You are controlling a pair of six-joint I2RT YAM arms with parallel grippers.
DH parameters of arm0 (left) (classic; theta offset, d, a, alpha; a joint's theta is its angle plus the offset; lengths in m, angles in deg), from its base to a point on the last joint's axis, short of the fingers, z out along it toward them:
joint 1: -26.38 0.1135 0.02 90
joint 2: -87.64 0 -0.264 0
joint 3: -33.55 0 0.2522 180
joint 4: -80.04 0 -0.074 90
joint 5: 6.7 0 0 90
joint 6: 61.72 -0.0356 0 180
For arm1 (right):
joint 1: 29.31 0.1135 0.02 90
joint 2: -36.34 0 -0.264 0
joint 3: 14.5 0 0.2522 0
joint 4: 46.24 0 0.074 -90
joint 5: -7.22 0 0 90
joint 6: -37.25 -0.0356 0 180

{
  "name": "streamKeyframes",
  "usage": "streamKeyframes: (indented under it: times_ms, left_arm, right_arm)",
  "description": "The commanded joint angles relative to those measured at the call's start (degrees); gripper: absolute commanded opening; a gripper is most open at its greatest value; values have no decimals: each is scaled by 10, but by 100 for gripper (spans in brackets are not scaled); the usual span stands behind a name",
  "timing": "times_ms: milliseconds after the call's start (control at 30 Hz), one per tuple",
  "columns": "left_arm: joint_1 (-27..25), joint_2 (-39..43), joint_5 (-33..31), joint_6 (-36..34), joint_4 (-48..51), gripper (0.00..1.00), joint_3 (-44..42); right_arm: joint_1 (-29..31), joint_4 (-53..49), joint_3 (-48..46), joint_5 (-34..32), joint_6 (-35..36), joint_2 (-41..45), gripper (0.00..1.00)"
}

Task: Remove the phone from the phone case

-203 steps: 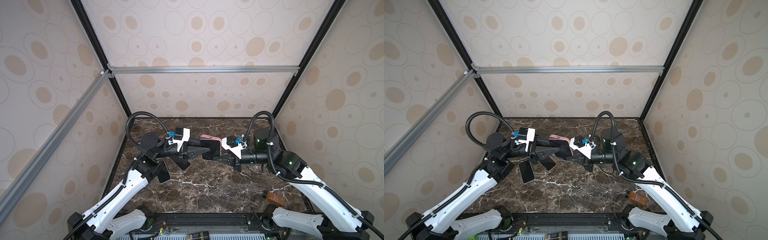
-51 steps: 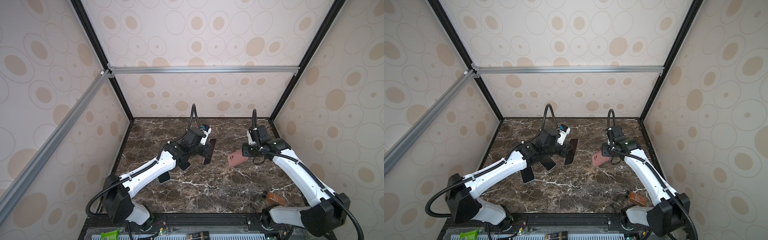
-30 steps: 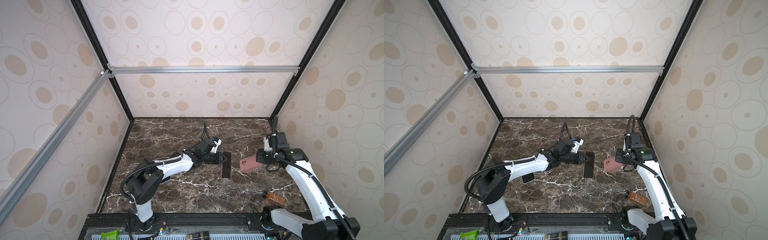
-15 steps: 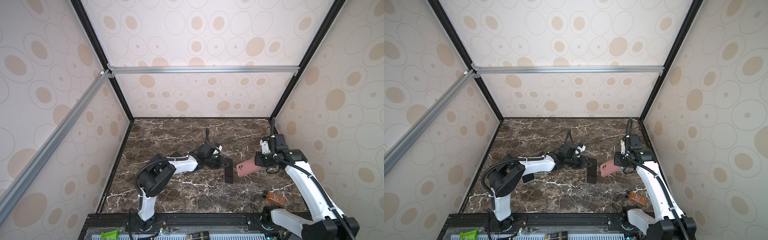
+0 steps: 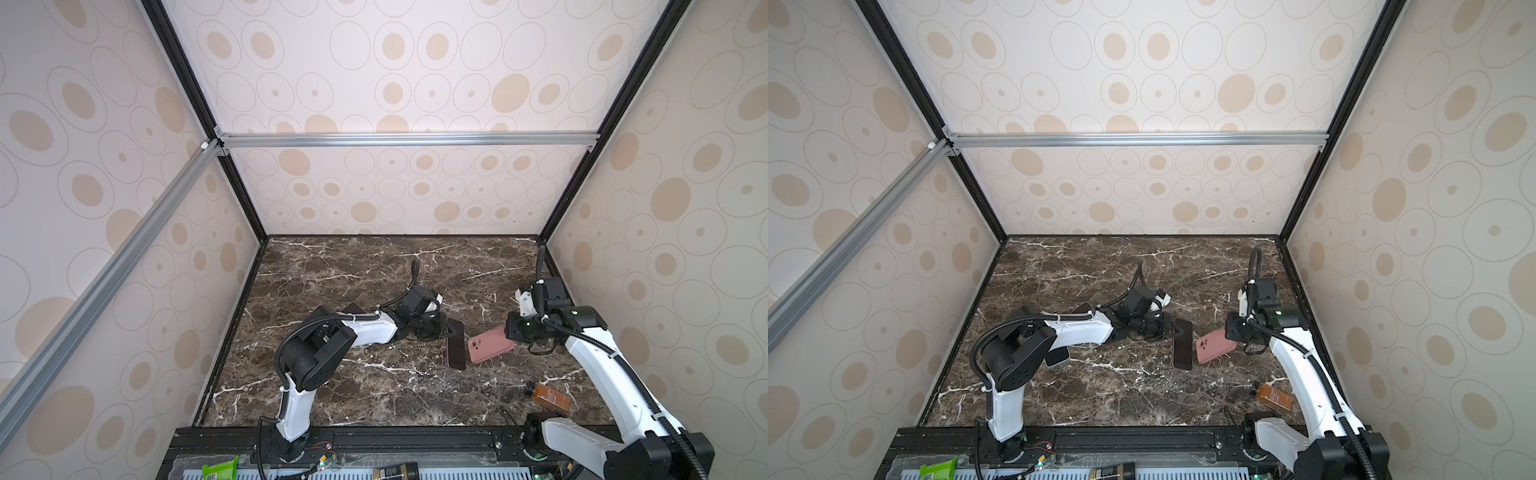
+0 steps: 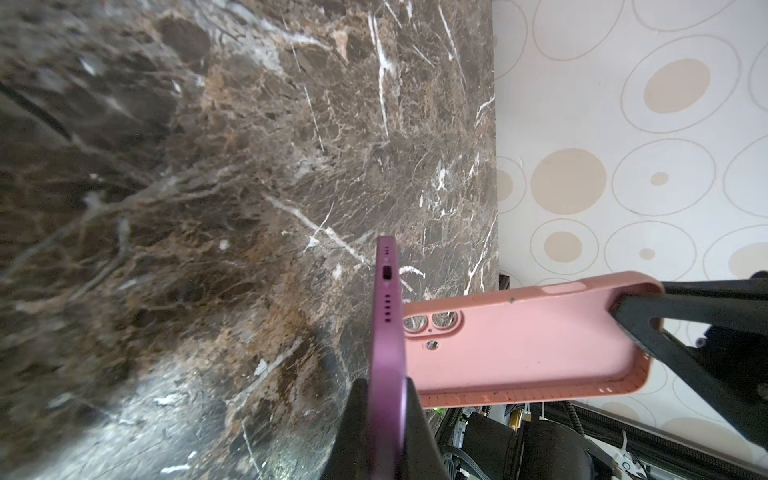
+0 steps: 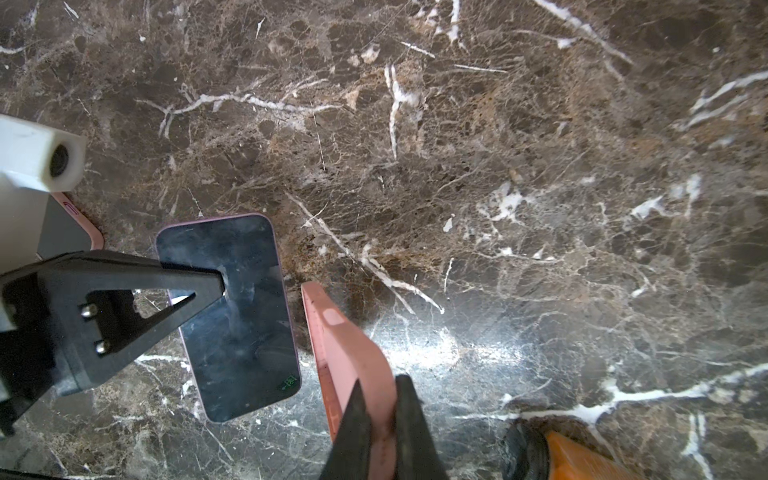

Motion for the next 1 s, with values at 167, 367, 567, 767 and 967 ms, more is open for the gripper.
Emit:
streamKeyframes:
  times_ms: [167,367,567,767,967]
  left_arm:
    - [-2,-13,11,14,-23,0,18]
    - [-2,-22,18,34,-51,0,8]
    - [-2,-25,9,28,-23,4,14]
    - [-1,-29,-8,21,12,8,17]
    - [-1,-32,-8,25,12,19,14]
  right_arm:
    - [-1,26,-14,13,-9,-15,0]
    - [-1,33,-20,15,-8,-28,0]
    - [0,39,-23,16,-7,-37,0]
    - [0,43,-28,14,-8,-46,0]
    - [0,46,-30,15,-9,-51,0]
